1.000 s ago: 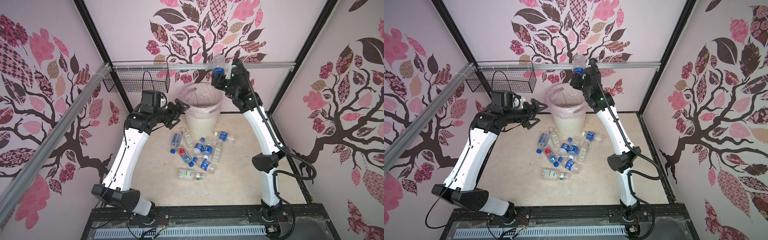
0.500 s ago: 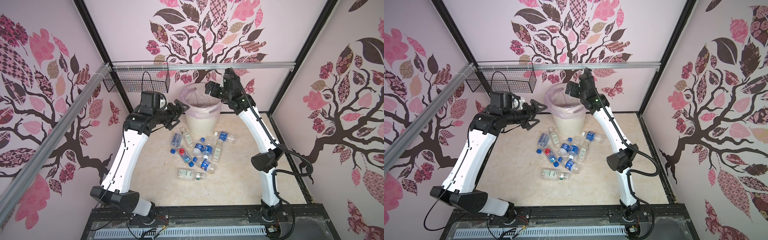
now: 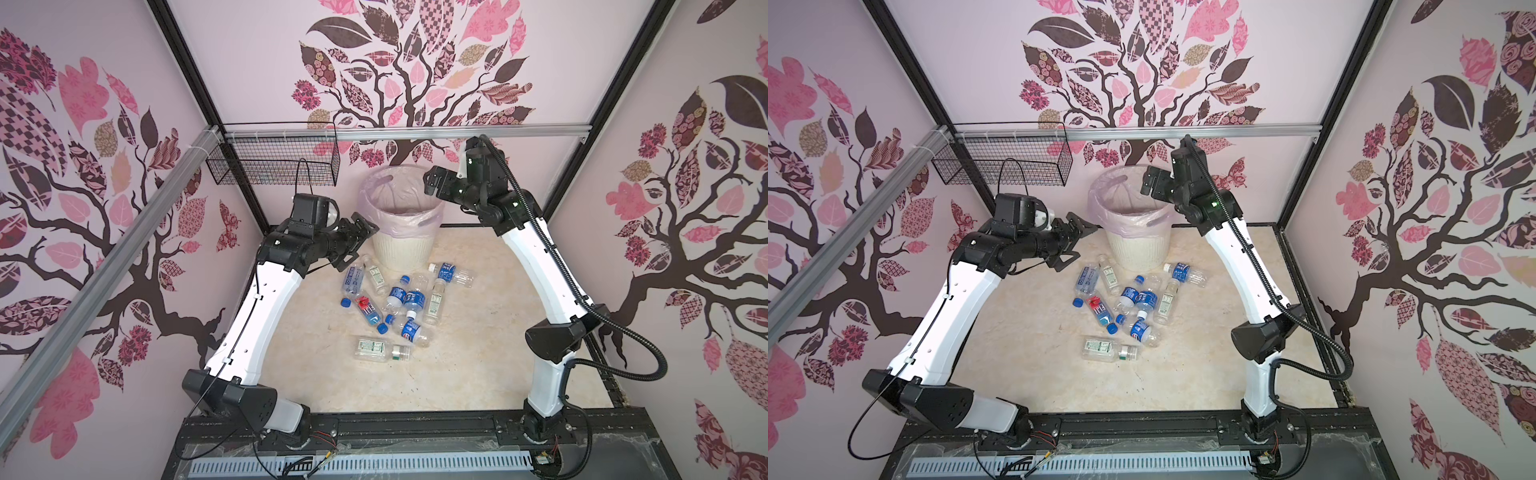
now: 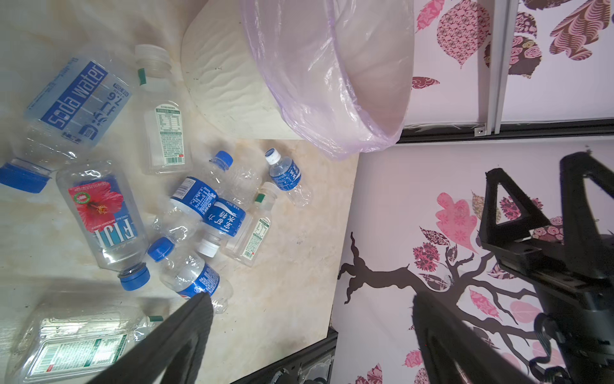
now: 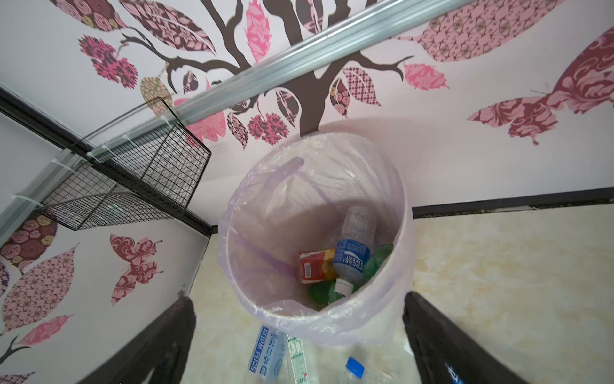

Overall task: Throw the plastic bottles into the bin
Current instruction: 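Lower the right gripper onto a clear Pocari Sweat bottle beside the bin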

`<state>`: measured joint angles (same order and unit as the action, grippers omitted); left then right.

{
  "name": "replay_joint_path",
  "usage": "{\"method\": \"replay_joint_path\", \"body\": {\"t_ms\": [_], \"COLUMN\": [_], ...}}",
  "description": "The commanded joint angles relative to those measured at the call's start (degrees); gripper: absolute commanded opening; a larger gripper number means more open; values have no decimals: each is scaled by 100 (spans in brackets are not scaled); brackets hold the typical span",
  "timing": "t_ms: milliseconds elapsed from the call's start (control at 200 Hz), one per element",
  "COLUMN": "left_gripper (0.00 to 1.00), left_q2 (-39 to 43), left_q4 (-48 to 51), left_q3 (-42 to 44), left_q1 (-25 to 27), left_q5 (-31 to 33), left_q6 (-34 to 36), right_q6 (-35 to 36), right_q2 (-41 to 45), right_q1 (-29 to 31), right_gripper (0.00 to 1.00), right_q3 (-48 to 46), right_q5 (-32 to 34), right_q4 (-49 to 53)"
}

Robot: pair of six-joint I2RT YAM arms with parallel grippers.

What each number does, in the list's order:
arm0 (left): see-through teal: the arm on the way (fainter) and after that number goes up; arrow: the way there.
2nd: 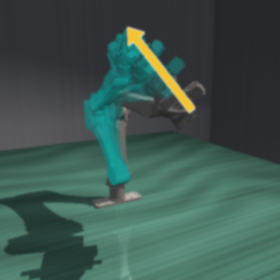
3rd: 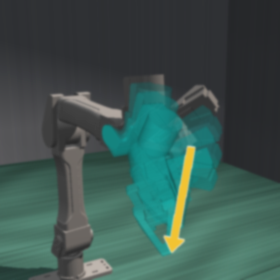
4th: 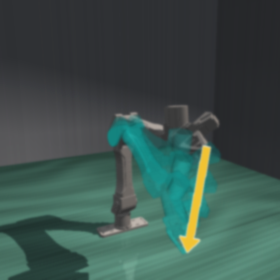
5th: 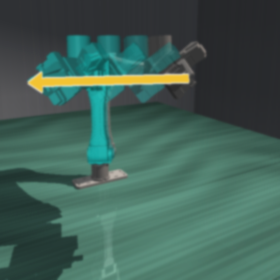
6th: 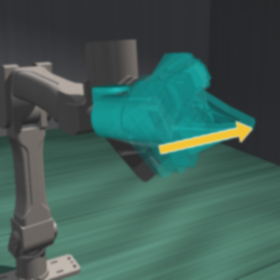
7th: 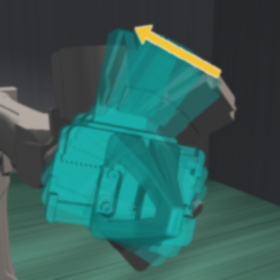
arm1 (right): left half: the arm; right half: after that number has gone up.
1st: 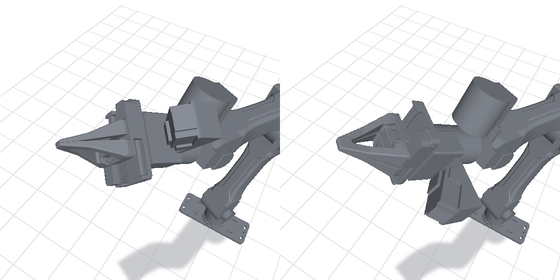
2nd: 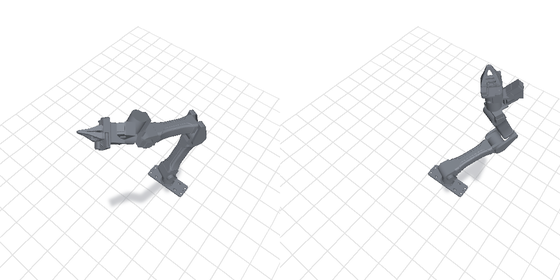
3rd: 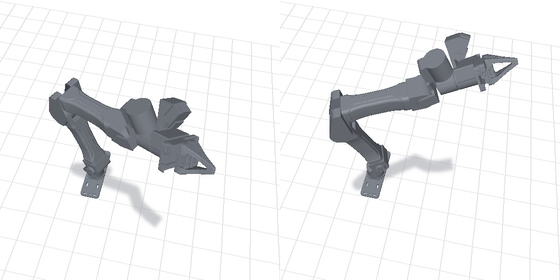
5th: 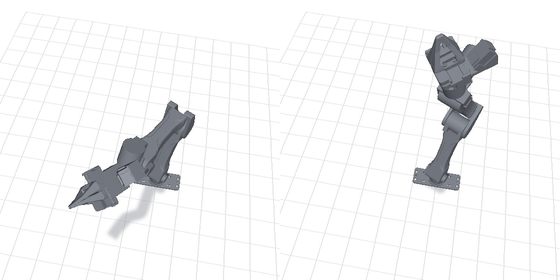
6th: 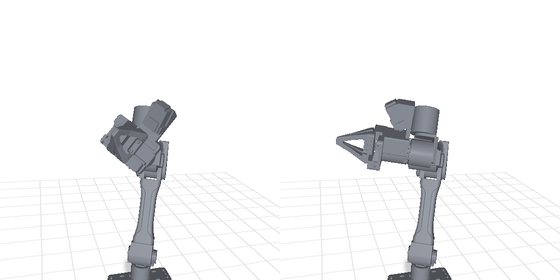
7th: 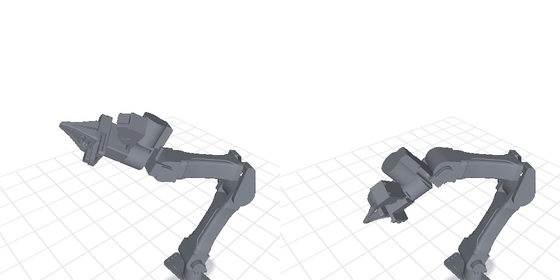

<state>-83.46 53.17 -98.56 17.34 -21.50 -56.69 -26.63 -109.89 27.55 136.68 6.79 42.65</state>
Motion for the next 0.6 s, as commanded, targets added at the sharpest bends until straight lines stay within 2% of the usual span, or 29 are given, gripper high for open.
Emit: {"method": "replay_joint_path", "body": {"t_ms": [0, 280, 425, 595], "left_gripper": [97, 97, 97, 97], "left_q2": [151, 131, 13, -105], "left_q4": [-115, -381, -408, -409], "left_q3": [249, 662, 712, 771], "left_q1": [82, 498, 642, 665], "left_q5": [193, 321, 312, 198], "left_q6": [88, -174, -217, -334], "right_q6": [132, 473, 846, 1110], "right_q2": [514, 1452, 2103, 2451], "right_q1": [-7, -30, -103, -294], "right_gripper": [99, 99, 99, 99], "right_q3": [-434, -2451, -3934, -5435], "right_q5": [-21, 236, 315, 180], "right_q4": [429, 326, -375, -1329]}}
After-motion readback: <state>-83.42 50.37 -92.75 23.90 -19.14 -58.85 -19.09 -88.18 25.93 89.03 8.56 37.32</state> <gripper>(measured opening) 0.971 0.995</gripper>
